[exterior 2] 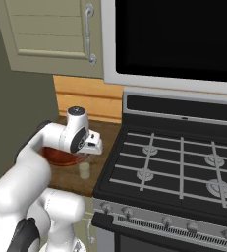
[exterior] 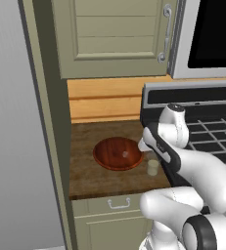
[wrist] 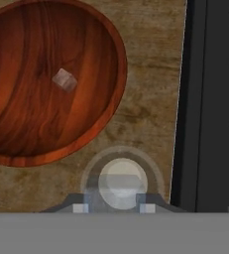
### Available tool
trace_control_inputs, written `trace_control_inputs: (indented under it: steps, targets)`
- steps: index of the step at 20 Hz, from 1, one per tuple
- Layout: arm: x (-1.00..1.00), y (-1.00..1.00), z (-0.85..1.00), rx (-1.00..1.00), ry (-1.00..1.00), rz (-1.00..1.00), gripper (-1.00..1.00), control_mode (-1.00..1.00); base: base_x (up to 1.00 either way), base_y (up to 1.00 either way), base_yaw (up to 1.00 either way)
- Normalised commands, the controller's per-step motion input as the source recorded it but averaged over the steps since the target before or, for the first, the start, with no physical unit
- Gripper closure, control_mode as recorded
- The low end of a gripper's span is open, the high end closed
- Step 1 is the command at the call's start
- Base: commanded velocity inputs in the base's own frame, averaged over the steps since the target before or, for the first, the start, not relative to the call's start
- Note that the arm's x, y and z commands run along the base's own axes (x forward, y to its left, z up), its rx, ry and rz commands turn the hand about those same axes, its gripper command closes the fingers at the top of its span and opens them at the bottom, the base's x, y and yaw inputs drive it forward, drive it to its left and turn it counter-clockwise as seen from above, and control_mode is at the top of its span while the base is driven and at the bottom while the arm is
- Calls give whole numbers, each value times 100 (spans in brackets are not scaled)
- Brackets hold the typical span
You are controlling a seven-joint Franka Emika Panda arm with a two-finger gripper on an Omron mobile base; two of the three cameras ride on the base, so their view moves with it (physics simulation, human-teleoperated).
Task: Grab a lemon wedge from the fridge and one ice cube from the ice bowl, and put them in the glass of lemonade.
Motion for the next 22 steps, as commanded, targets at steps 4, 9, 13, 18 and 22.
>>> trace_control_inputs:
  steps: [4,9,13,18,22]
  targets:
    - [10,0,-9,0,0,0,100,-100,0,0,0]
    - [0,0,0,0,0,0,-100,-100,0,0,0]
    - [0,0,0,0,0,0,-100,-100,0,0,0]
    - [0,-1,0,0,1,0,-100,-100,0,0,0]
    - [-5,-1,6,1,-1,0,-100,-100,0,0,0]
